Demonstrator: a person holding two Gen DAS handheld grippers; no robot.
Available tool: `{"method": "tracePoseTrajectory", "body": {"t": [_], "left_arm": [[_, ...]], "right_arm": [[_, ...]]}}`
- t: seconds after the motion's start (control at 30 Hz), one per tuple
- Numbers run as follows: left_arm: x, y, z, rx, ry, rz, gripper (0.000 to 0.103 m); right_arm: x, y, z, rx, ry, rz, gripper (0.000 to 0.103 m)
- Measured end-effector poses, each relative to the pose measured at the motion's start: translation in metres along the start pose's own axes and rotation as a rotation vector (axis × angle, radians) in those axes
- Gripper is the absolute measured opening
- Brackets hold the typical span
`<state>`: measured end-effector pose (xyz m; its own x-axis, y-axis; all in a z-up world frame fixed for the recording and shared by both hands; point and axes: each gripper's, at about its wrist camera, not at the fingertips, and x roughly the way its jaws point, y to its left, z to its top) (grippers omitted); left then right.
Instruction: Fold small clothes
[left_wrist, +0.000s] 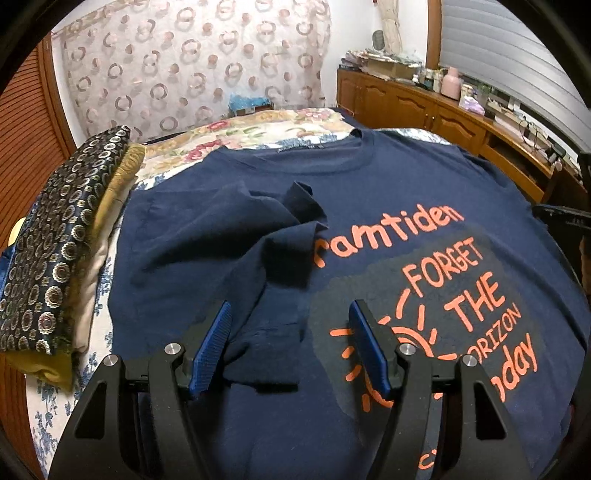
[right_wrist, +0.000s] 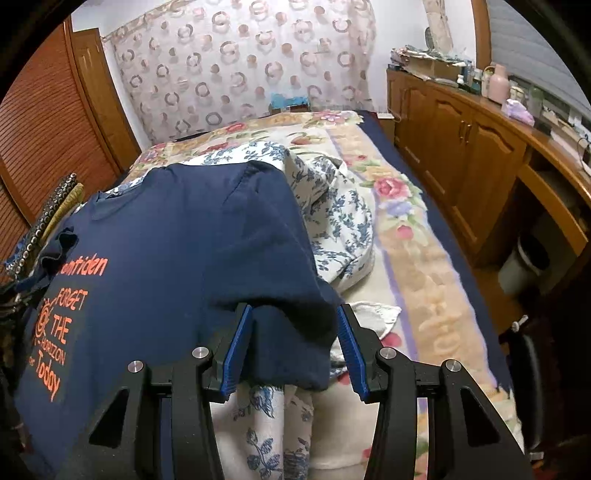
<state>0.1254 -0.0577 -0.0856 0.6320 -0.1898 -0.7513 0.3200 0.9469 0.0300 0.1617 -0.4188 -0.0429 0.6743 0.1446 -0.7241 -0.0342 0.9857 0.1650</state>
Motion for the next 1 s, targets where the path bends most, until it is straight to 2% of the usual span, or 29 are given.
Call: {"method": "tracePoseTrajectory", "body": {"t": [0.27,0.37,0.43,0.47,0.5,0.6,0.83,1.0], "left_arm": [[0.007,0.002,0.001,-0.004,0.033,-0.016,0.073],[0.009,0.0,0.002,0.004,0.038,-0.025,0.078],[0.009,0.0,0.003,0.006,0.038,-0.024,0.078],[0.009,-0.001,0.002,0.004,0.038,-0.025,0.078],[0.009,-0.002,0.002,0.005,0.037,-0.025,0.079],[0.008,-0.002,0.002,0.005,0.038,-0.023,0.079],[0.009,0.0,0.002,0.005,0.039,-0.02,0.081],[0.009,0.002,0.001,0.002,0.04,-0.02,0.081]], "right_arm": [[0.014,-0.015,-0.001,0.049,0.011,0.045,0.049],[0.016,-0.02,0.001,0.064,0.014,0.087,0.039],[0.015,-0.019,0.0,0.064,0.016,0.119,0.023],[0.015,-0.017,0.001,0.053,0.014,0.13,0.019],[0.014,-0.014,0.0,0.038,0.014,0.124,0.013],[0.011,-0.006,0.0,-0.023,0.006,0.058,0.006],[-0.008,0.019,0.007,-0.133,-0.063,0.015,0.003],[-0.021,0.055,0.011,-0.23,-0.123,0.033,0.003]]}}
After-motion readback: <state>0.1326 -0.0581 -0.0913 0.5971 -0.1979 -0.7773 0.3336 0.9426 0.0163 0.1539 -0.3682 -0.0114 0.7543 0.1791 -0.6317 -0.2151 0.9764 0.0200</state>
